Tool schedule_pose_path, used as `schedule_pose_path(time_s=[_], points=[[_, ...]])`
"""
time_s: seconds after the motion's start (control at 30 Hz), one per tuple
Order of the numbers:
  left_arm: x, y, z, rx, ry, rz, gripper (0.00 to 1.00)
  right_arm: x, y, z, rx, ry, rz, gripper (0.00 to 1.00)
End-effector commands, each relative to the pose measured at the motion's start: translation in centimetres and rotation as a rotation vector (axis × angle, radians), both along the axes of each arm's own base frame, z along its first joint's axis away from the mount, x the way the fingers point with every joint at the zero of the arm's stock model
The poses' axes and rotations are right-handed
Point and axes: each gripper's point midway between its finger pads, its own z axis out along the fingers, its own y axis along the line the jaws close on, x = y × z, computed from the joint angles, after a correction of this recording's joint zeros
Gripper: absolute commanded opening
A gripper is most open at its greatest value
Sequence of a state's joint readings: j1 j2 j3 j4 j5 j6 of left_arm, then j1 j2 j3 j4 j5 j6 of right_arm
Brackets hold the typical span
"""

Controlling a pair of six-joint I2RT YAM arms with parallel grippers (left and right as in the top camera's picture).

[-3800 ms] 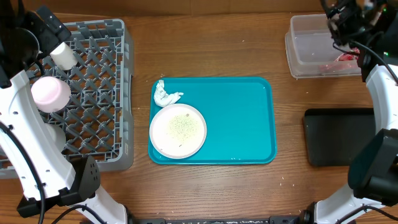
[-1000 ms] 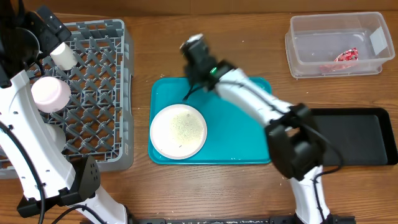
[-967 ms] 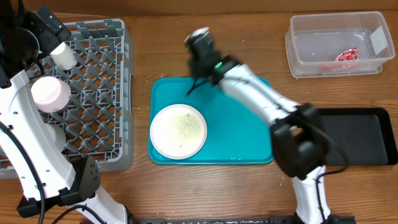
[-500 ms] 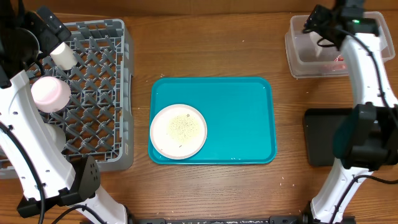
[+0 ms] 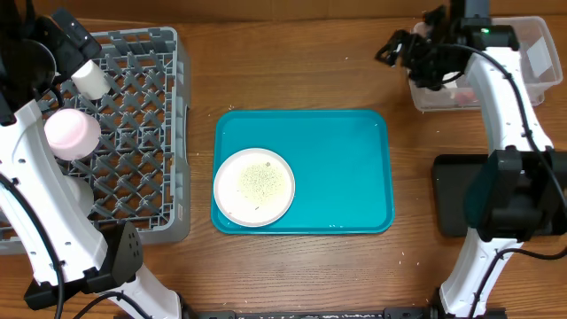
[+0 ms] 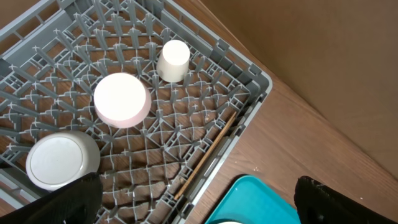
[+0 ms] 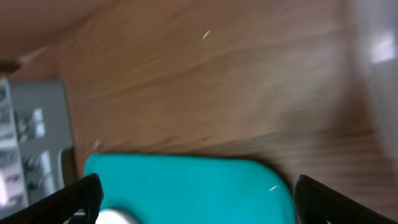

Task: Sort waste into correct bins and load items into the dishwasher
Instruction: 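Carry the tissue to the clear bin and release it, then reach the right gripper to the rice plate rim and grasp it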

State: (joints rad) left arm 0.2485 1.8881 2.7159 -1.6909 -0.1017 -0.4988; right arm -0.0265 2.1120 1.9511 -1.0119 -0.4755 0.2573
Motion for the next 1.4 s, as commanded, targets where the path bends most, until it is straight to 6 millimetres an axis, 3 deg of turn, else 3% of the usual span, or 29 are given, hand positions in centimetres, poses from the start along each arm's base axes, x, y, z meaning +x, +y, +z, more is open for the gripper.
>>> schedule_pose_path(time_s=[0.0, 0.13, 0.17, 0.27, 0.37, 0.43, 0.6, 0.9, 1.0, 1.2, 1.33, 1.37], points=[[0.0, 0.0, 0.1, 0.004, -0.002, 0.0, 1.0, -1.5, 1.2, 8.8, 0.034, -0.167, 0.03, 1.0], [0.0, 0.0, 0.1, 0.004, -0.002, 0.0, 1.0, -3.1, -1.9, 13.7, 0.016, -0.221, -0.141, 1.0], [0.0, 0.1, 0.1, 0.004, -0.002, 0.001, 1.0, -3.7, -4.4, 16.1, -0.013, -0.282, -0.214, 1.0], [0.0, 0.0, 0.1, 0.004, -0.002, 0.0, 1.0, -4.6, -9.9, 18.2, -0.123, -0.336, -0.369, 1.0], [0.0, 0.0, 0.1, 0.004, -0.002, 0.0, 1.0, -6.3, -14.0, 18.4, -0.172, -0.314, -0.475, 1.0], [0.0, 0.0, 0.1, 0.004, -0.002, 0.0, 1.0, -7.2, -15.5, 17.7, -0.176, -0.271, -0.51, 1.0], [0.0, 0.1, 0.1, 0.004, -0.002, 0.001, 1.0, -8.8, -17.1, 16.2, -0.178, -0.185, -0.551, 1.0], [0.0, 0.0, 0.1, 0.004, -0.002, 0.0, 1.0, -9.3, -15.7, 15.9, -0.115, -0.154, -0.515, 1.0], [0.0, 0.0, 0.1, 0.004, -0.002, 0.0, 1.0, -9.1, -14.2, 16.4, -0.04, -0.162, -0.465, 1.0], [0.0, 0.1, 0.1, 0.004, -0.002, 0.001, 1.0, -9.8, -7.2, 19.1, 0.298, -0.175, -0.213, 1.0], [0.0, 0.0, 0.1, 0.004, -0.002, 0.0, 1.0, -11.0, -3.6, 16.1, 0.183, -0.101, -0.089, 1.0], [0.0, 0.1, 0.1, 0.004, -0.002, 0.001, 1.0, -11.4, -2.4, 14.5, 0.12, -0.066, -0.055, 1.0]])
